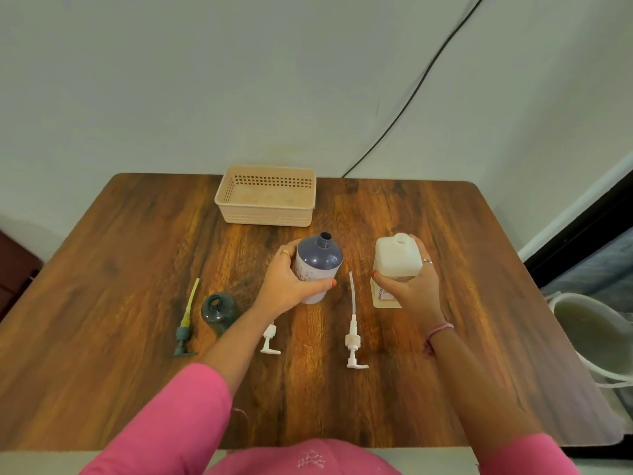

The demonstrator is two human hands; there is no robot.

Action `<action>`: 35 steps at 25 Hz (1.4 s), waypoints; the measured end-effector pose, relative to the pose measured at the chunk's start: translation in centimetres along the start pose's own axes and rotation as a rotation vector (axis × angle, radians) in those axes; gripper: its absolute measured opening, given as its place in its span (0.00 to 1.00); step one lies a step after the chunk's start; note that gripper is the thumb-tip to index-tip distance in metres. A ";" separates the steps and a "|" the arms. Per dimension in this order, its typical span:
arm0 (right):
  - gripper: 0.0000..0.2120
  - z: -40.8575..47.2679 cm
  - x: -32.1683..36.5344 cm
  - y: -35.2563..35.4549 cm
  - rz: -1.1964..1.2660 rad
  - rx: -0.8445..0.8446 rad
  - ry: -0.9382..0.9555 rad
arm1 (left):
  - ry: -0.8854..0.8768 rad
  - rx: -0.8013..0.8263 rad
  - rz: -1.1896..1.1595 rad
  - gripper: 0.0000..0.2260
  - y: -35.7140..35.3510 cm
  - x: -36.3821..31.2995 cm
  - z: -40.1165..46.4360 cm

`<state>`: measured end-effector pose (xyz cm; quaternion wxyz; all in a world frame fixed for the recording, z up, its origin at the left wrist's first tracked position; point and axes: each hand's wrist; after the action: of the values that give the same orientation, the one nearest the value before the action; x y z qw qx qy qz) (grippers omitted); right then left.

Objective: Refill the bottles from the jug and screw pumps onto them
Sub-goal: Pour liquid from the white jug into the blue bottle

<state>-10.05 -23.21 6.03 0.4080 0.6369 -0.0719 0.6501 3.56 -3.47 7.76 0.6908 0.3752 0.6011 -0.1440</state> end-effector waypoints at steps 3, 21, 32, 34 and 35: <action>0.41 2.7 3.4 1.3 -0.024 0.012 0.071 | -0.074 -0.055 -0.020 0.35 1.2 -2.9 1.4; 0.48 13.5 21.6 6.5 -0.383 0.048 0.400 | -0.297 -0.284 0.030 0.33 6.6 -16.4 7.8; 0.50 16.2 25.3 7.3 -0.616 0.101 0.604 | -0.319 -0.361 -0.003 0.32 7.0 -17.8 8.2; 0.50 16.4 25.6 7.3 -0.648 0.099 0.629 | -0.320 -0.370 -0.004 0.32 7.1 -17.9 8.1; 0.50 16.4 25.6 7.3 -0.661 0.098 0.638 | -0.324 -0.376 -0.007 0.32 7.1 -18.0 8.0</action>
<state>1.76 -26.84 34.81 0.5645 0.4125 0.2950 0.6512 9.74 -8.76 27.04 0.8352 0.2102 0.5001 -0.0902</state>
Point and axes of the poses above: each hand's wrist, its own z-axis towards the middle knuckle, its own y-axis out of the back of the hand, x = y × z, and after that the axes turned 7 degrees about x, right-handed
